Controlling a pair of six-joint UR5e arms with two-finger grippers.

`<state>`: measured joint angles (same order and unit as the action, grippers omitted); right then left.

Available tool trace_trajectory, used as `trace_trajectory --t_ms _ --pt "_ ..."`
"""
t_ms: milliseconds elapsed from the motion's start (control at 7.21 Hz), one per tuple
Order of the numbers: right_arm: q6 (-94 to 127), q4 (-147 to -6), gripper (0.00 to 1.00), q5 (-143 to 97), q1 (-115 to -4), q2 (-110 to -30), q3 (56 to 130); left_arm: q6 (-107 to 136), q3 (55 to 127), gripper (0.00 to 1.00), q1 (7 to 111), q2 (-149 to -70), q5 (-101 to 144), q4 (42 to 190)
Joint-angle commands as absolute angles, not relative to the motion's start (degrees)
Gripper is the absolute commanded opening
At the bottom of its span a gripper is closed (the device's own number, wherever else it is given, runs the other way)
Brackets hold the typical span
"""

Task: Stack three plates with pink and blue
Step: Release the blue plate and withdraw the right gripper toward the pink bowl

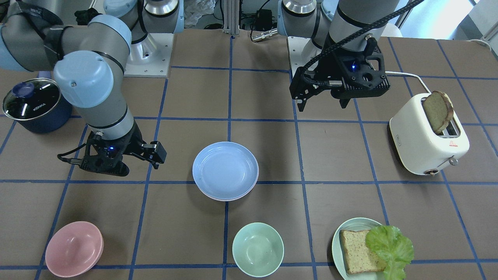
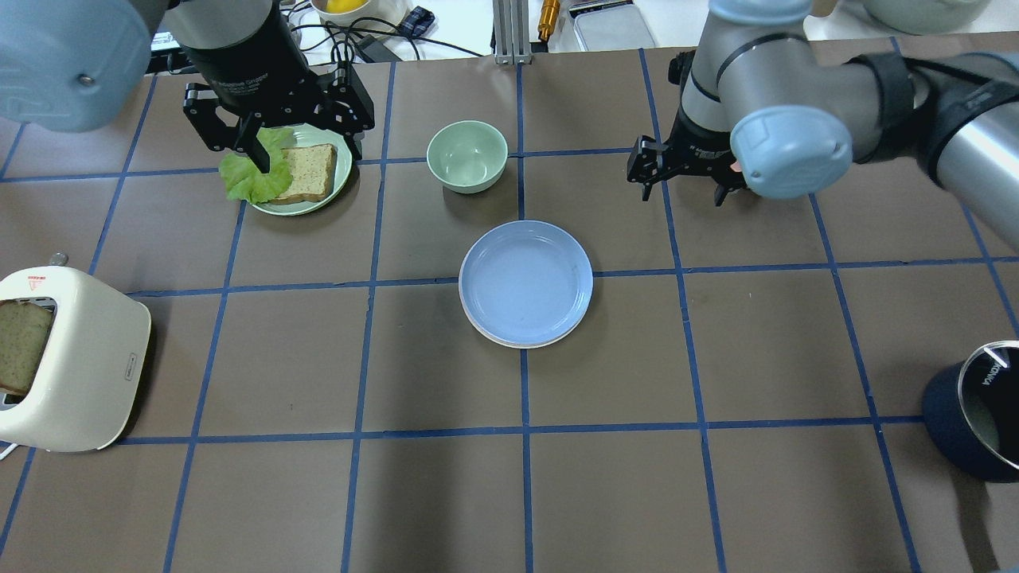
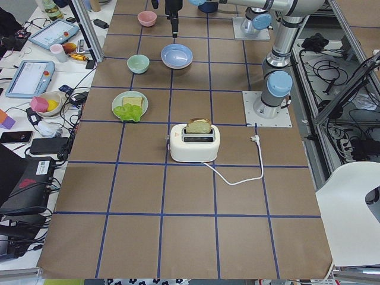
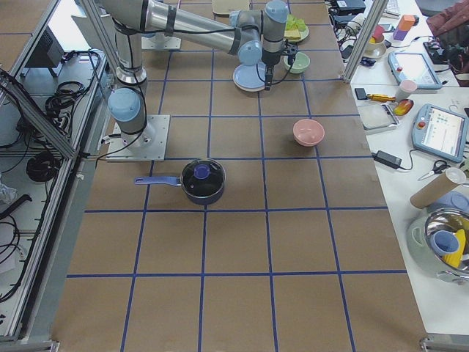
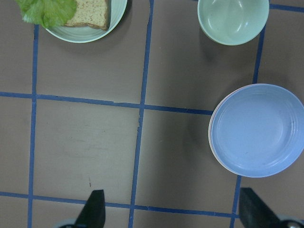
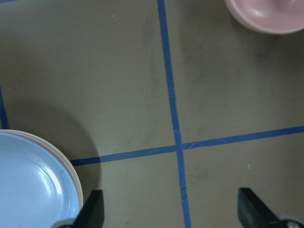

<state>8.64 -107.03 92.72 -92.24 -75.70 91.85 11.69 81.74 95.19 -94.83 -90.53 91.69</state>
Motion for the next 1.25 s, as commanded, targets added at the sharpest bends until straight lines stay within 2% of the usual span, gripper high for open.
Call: trace_trajectory --t_ms 0,277,1109 --pt "3.4 -95.8 1.00 96.1 -91.8 -78.4 82.9 11.7 81.7 1.00 95.2 -94.8 -90.6 91.8" --pt "-8.6 -95.1 1.00 93.3 -89.4 -83.4 82.8 11.7 81.7 1.00 95.2 -94.8 -90.6 91.8" --pt "-5.0 -93.1 1.00 90.0 -88.6 -86.2 84.8 11.7 81.7 1.00 95.2 -94.7 -90.6 91.8"
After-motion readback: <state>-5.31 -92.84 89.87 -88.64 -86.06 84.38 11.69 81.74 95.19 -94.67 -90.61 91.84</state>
